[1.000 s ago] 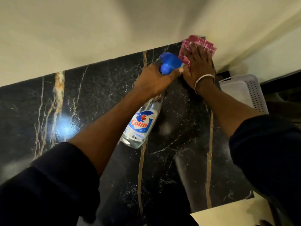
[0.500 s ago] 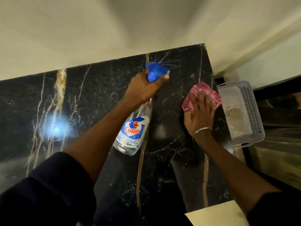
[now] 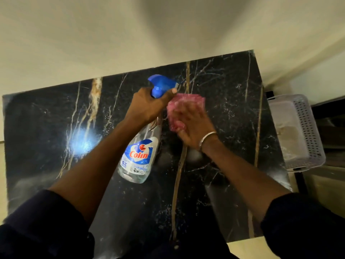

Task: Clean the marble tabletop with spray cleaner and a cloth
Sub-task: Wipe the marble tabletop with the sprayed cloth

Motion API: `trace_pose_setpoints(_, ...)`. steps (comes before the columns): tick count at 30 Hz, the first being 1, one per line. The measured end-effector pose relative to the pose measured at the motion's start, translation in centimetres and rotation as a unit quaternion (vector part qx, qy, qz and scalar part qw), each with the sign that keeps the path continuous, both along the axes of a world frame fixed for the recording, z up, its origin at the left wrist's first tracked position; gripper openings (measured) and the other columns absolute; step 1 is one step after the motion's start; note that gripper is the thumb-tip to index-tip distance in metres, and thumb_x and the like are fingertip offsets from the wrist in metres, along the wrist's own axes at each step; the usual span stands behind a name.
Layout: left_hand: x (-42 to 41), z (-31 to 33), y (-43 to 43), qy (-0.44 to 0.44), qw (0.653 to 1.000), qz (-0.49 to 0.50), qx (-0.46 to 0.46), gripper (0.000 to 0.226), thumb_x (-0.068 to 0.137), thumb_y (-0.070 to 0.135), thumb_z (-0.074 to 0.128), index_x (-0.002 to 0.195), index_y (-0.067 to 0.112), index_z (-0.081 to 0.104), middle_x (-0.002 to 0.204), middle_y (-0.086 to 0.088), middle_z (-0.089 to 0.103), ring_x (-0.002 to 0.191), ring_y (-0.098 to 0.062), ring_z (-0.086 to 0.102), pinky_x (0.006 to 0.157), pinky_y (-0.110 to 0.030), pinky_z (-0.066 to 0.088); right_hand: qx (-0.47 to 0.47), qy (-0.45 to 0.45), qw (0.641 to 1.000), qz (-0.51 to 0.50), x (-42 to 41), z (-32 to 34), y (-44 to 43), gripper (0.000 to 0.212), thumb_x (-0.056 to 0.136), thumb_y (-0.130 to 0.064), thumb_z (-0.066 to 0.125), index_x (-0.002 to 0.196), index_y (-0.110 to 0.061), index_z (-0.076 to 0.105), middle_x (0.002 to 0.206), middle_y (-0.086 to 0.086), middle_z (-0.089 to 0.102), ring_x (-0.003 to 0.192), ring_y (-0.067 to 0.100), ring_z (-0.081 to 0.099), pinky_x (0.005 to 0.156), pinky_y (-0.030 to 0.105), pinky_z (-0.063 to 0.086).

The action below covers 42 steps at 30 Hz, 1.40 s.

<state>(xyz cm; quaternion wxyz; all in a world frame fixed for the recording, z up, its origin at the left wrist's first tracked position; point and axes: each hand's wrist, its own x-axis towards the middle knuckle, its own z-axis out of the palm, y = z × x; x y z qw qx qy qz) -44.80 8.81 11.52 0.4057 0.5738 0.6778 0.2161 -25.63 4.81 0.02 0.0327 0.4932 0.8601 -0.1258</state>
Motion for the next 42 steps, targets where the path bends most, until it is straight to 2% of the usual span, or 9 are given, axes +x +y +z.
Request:
trace_pose_setpoints(4, -0.8, 0.1, -0.1, 0.001, 1.000, -0.004, -0.005, 0.049, 0.090, 0.055, 0.057, 0.087, 0.008, 0.070, 0.075, -0.004, 0.071, 0.054, 0.002, 0.059, 0.052, -0.008, 0.044, 0.011, -0.014, 0.986, -0.165, 7.9, -0.3, 3.0, 0.067, 0.092, -0.044, 0.036, 0.154, -0.030, 0.018, 0.164, 0.005, 0.016, 0.150, 0.032, 0.013, 0.120, 0.057, 0.008)
trace_pose_setpoints(7, -1.4, 0.2, -0.2, 0.004, 1.000, -0.008, -0.009, 0.047, 0.091, 0.054, 0.057, 0.091, 0.009, 0.070, 0.080, -0.006, 0.072, 0.061, -0.004, 0.064, 0.054, -0.007, 0.045, 0.004, -0.045, 0.961, -0.274, 11.8, -0.3, 5.3, 0.067, 0.090, -0.047, 0.024, 0.155, -0.033, 0.012, 0.164, 0.004, 0.012, 0.150, 0.034, 0.011, 0.118, 0.062, 0.010)
trace_pose_setpoints(12, -2.4, -0.3, 0.0, -0.014, 1.000, -0.018, -0.012, 0.047, 0.091, 0.053, 0.056, 0.092, 0.008, 0.068, 0.081, -0.009, 0.072, 0.066, -0.014, 0.067, 0.058, -0.014, 0.050, -0.007, -0.023, 0.921, -0.389, 7.9, 0.1, 6.9, 0.066, 0.091, -0.048, 0.021, 0.155, -0.033, 0.018, 0.165, 0.005, 0.009, 0.150, 0.038, 0.008, 0.118, 0.063, 0.001)
trace_pose_setpoints(18, -3.0, -0.5, 0.5, -0.010, 0.999, 0.011, -0.030, 0.047, 0.087, 0.059, 0.057, 0.081, 0.013, 0.067, 0.070, -0.002, 0.070, 0.057, -0.006, 0.064, 0.059, -0.021, 0.053, -0.025, -0.022, 0.964, -0.263, -3.9, 0.6, 6.5, 0.063, 0.095, -0.051, 0.019, 0.155, -0.031, 0.012, 0.165, 0.005, 0.006, 0.151, 0.034, 0.004, 0.118, 0.062, 0.002)
trace_pose_setpoints(21, -3.0, -0.1, 0.9, 0.003, 0.999, 0.036, -0.024, 0.038, 0.086, 0.058, 0.060, 0.072, 0.022, 0.061, 0.060, 0.006, 0.063, 0.047, 0.002, 0.058, 0.048, -0.012, 0.047, -0.024, -0.001, 0.987, -0.159, -9.9, 1.4, 5.2, 0.064, 0.094, -0.048, 0.028, 0.153, -0.021, 0.028, 0.160, 0.008, 0.027, 0.149, 0.033, 0.014, 0.119, 0.059, 0.007)
trace_pose_setpoints(27, -3.0, 0.5, 1.0, -0.013, 0.999, 0.051, -0.007, 0.029, 0.086, 0.054, 0.063, 0.075, 0.028, 0.058, 0.069, 0.003, 0.067, 0.056, -0.003, 0.063, 0.049, -0.012, 0.046, -0.004, 0.012, 0.999, -0.034, -7.0, 0.5, 5.1, 0.061, 0.092, -0.051, 0.036, 0.148, -0.024, 0.037, 0.158, 0.008, 0.030, 0.148, 0.033, 0.018, 0.118, 0.060, 0.007)
trace_pose_setpoints(30, -3.5, 0.3, 1.1, -0.013, 0.998, 0.052, -0.013, 0.041, 0.086, 0.058, 0.061, 0.082, 0.018, 0.067, 0.073, -0.001, 0.072, 0.061, -0.007, 0.066, 0.056, -0.019, 0.050, 0.008, -0.017, 0.994, -0.104, -1.4, -0.3, 6.1, 0.068, 0.092, -0.053, 0.030, 0.155, -0.030, 0.019, 0.164, 0.005, 0.016, 0.150, 0.033, 0.011, 0.118, 0.061, 0.006)
trace_pose_setpoints(35, -4.2, 0.1, 0.5, -0.016, 0.999, 0.036, -0.018, 0.041, 0.088, 0.057, 0.058, 0.083, 0.017, 0.065, 0.070, 0.002, 0.068, 0.057, -0.004, 0.063, 0.056, -0.015, 0.051, 0.020, -0.014, 0.948, -0.317, 9.2, -0.3, 7.4, 0.065, 0.092, -0.049, 0.024, 0.154, -0.032, 0.019, 0.164, 0.005, 0.015, 0.150, 0.034, 0.011, 0.118, 0.062, 0.008)
trace_pose_setpoints(42, -6.1, -0.2, -1.0, -0.033, 0.998, 0.053, -0.013, 0.045, 0.088, 0.056, 0.058, 0.087, 0.012, 0.066, 0.067, 0.002, 0.066, 0.052, 0.000, 0.059, 0.050, -0.011, 0.046, 0.011, 0.001, 0.896, -0.444, 4.8, 0.2, 6.8, 0.067, 0.091, -0.050, 0.022, 0.155, -0.029, 0.024, 0.165, 0.004, 0.012, 0.150, 0.034, 0.007, 0.117, 0.063, 0.000)
